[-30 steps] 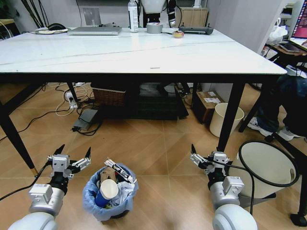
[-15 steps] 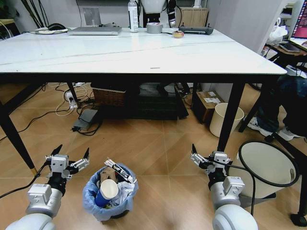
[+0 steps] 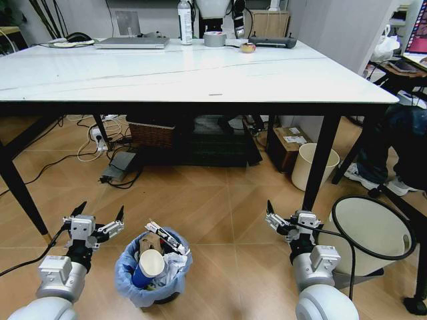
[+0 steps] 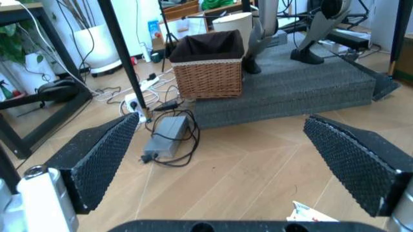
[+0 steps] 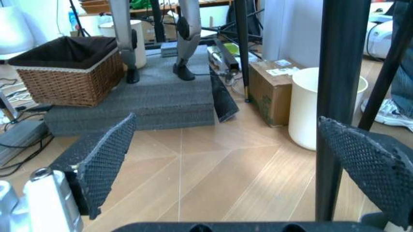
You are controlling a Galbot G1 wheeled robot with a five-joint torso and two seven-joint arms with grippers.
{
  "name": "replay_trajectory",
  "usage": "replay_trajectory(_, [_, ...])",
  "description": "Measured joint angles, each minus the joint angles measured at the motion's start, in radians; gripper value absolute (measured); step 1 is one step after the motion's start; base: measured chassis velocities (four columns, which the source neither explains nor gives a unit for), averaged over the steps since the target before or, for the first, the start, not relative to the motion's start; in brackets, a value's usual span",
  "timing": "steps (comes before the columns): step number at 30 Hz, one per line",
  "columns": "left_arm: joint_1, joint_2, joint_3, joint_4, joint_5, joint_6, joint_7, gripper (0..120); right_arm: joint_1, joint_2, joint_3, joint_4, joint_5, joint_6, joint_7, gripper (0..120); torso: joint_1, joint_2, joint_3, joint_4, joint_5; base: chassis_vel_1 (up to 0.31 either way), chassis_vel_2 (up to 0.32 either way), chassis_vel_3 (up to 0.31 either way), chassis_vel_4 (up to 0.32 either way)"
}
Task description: Pick up the trash bin and place the trash from the table into it.
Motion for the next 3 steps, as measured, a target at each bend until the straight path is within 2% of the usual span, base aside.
replay_trajectory(3, [0.000,0.000,0.000,0.000,0.000,0.000,0.000,100,0.000,0.000,0.000,0.000,0.000,0.000,0.000,100,0.000,0.000,0.000,0.0000,0.0000,0.000,0.000,0.000,0.000])
